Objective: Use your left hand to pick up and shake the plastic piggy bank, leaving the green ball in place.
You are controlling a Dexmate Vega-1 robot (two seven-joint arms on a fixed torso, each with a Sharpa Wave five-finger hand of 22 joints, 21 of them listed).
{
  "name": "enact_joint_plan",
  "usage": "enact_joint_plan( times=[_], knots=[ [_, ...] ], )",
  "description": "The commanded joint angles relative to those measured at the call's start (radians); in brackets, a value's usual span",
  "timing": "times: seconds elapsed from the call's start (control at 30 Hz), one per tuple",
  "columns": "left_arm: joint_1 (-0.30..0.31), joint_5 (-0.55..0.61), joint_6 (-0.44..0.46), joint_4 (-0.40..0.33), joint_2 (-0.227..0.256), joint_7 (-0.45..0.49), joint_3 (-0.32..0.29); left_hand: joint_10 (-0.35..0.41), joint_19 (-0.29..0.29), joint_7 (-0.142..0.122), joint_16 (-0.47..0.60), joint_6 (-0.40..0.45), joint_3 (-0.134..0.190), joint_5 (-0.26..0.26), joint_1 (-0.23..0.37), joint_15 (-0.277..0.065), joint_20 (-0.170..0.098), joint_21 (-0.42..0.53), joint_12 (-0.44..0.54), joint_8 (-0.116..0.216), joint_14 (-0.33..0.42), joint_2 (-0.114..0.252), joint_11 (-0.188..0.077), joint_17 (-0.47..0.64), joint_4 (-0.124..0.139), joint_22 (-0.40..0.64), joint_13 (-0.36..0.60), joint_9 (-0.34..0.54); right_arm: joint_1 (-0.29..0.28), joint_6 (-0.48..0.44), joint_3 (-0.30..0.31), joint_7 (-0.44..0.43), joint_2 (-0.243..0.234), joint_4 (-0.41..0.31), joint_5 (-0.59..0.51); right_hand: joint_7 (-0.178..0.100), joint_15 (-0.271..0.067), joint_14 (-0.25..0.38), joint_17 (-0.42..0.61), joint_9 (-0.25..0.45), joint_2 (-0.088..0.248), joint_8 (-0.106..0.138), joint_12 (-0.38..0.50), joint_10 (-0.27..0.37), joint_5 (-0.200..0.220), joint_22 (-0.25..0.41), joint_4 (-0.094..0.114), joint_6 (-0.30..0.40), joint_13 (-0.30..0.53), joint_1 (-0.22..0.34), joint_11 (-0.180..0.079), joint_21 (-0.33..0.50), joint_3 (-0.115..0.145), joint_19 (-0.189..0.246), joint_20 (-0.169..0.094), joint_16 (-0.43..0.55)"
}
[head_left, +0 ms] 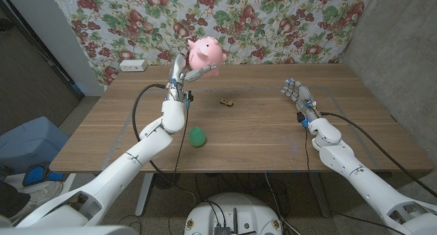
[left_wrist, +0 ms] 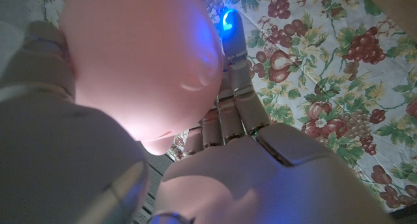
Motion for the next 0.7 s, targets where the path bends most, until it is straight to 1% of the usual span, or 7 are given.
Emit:
enact_joint_plan(
  times=[0.03,0.2,0.53,0.63,0.7],
  knots=[
    [0.002,0.031,-0.113,0.080,-0.062,0.084,-0.021,0.364,-0.177,-0.235,0.004,0.445,0.059,0.004,0.467,-0.411,-0.158,0.007,0.002,0.006,0.367,0.460,-0.359,0.001,0.004,0.000,0.003,0.022,0.010,0.004,-0.002,0.008,0.004,0.015,0.001,-0.001,-0.001,0.011,0.001,0.006,-0.004,0.003,0.004,0.003,-0.001,0.002,0.000,0.011,0.002,-0.009,0.001,-0.004,0.011,0.007,0.003,-0.005],
    [-0.001,0.036,-0.123,0.090,-0.069,0.083,-0.024,0.365,-0.178,-0.235,0.003,0.444,0.060,0.004,0.466,-0.411,-0.158,0.009,0.001,0.005,0.366,0.460,-0.359,0.001,0.003,0.000,0.003,0.023,0.015,0.004,-0.002,0.008,0.008,0.021,0.003,-0.001,0.001,0.011,0.001,0.006,-0.004,0.003,0.004,0.002,-0.001,0.002,0.000,0.012,0.002,-0.009,0.000,-0.004,0.011,0.008,0.003,-0.005],
    [-0.005,0.037,-0.106,0.090,-0.073,0.065,-0.026,0.367,-0.180,-0.235,0.003,0.446,0.061,0.004,0.465,-0.412,-0.159,0.012,0.000,0.005,0.367,0.460,-0.359,0.001,0.003,0.000,0.004,0.022,0.021,0.003,-0.003,0.008,0.009,0.025,0.001,-0.001,0.001,0.011,0.001,0.006,-0.004,0.003,0.004,0.003,-0.001,0.002,0.000,0.012,0.002,-0.009,0.001,-0.007,0.011,0.008,0.003,-0.006],
    [-0.003,0.033,-0.078,0.076,-0.068,0.045,-0.025,0.368,-0.180,-0.235,0.003,0.445,0.062,0.004,0.465,-0.412,-0.159,0.013,-0.001,0.005,0.367,0.460,-0.360,0.002,0.003,0.000,0.004,0.023,0.021,0.007,-0.003,0.010,0.007,0.026,-0.002,-0.001,0.001,0.011,0.001,0.006,-0.004,0.003,0.003,0.002,-0.001,0.002,0.000,0.012,0.002,-0.009,0.002,-0.007,0.011,0.009,0.003,-0.006],
    [0.003,0.029,-0.029,0.046,-0.060,0.019,-0.026,0.367,-0.180,-0.236,0.003,0.446,0.062,0.004,0.465,-0.412,-0.159,0.013,-0.001,0.005,0.367,0.460,-0.360,0.002,0.003,0.000,0.005,0.023,0.019,0.007,-0.002,0.009,0.006,0.023,-0.001,-0.001,0.001,0.011,0.001,0.005,-0.004,0.003,0.004,0.002,-0.001,0.002,0.000,0.012,0.002,-0.009,0.002,-0.007,0.011,0.009,0.003,-0.006]
  ],
)
